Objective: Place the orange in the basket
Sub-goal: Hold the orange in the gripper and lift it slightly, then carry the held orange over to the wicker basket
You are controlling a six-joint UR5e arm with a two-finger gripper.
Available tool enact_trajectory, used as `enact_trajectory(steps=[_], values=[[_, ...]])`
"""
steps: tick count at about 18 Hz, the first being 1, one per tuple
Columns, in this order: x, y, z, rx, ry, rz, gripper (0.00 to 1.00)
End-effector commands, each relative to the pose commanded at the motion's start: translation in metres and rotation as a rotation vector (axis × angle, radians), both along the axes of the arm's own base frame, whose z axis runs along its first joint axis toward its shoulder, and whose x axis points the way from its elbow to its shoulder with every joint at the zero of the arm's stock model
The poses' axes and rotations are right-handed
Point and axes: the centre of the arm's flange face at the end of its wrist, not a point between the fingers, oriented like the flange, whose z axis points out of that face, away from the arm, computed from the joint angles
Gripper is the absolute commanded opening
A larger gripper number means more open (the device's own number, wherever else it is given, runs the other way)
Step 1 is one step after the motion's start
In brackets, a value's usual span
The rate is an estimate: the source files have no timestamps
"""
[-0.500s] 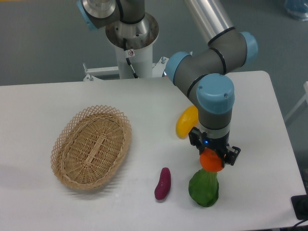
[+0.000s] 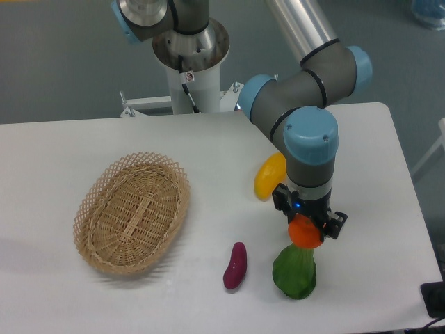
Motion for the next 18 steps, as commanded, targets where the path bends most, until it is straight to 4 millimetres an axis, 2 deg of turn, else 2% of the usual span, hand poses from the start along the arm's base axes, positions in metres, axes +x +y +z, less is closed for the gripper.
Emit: enact_trajectory(steps=[7,15,18], values=[[0.009,0.002,-0.002,0.002,-0.01,0.003,0.57],[0.064,0.028,-0.013,-0.008,-0.036,-0.005,0.57],[0.1,0.041,-0.023,-0.023,-0.046,-0.039,0.57]])
